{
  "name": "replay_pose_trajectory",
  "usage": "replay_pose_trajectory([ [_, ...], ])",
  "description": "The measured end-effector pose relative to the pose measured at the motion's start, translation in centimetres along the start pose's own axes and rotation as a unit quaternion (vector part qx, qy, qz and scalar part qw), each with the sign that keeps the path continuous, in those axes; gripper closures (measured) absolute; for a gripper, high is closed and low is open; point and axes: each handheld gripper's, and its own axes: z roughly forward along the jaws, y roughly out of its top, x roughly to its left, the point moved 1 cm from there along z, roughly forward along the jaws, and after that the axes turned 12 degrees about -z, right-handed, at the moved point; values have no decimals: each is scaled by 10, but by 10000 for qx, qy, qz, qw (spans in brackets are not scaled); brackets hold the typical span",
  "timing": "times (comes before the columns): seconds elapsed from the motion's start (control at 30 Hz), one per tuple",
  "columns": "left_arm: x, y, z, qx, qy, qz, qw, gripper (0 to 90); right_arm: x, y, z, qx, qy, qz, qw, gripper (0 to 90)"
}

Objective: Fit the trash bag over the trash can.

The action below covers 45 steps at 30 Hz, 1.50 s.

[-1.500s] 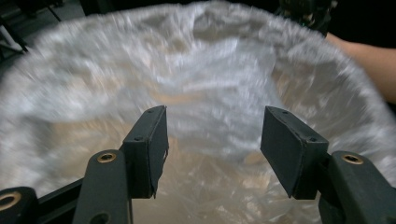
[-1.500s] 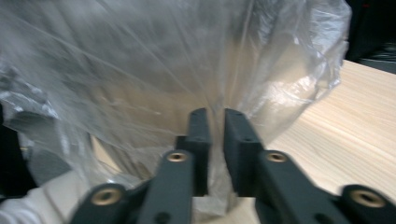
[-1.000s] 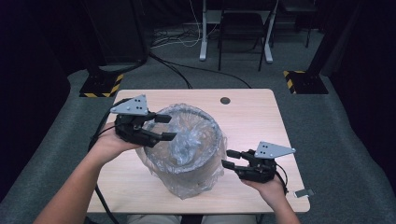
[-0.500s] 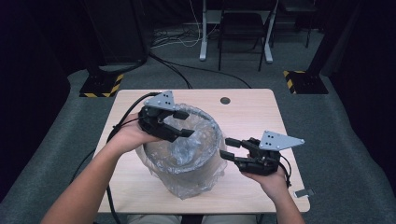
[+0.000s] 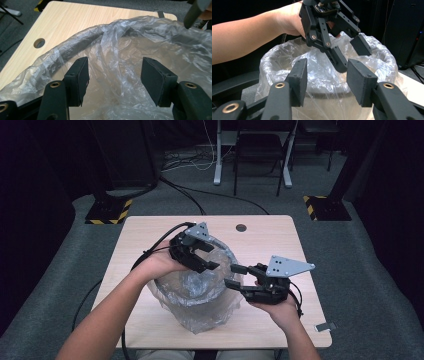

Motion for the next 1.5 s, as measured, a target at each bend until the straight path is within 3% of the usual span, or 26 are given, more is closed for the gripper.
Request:
replay_pose_trajectory([
  [0.33,6,-4,19,486,22,-69,9988,376,1,3,8,271,-25,-38,9996,492],
  [0.77,9,-4,42,1129,40,-43,9936,357,-1,4,13,459,-14,-63,9989,488],
  [1.1,11,-5,60,1399,17,15,9902,357,-1,3,16,465,-9,-91,9989,488],
  [1.5,11,-9,70,1709,-78,17,9852,356,3,3,20,493,-13,-159,9987,488],
])
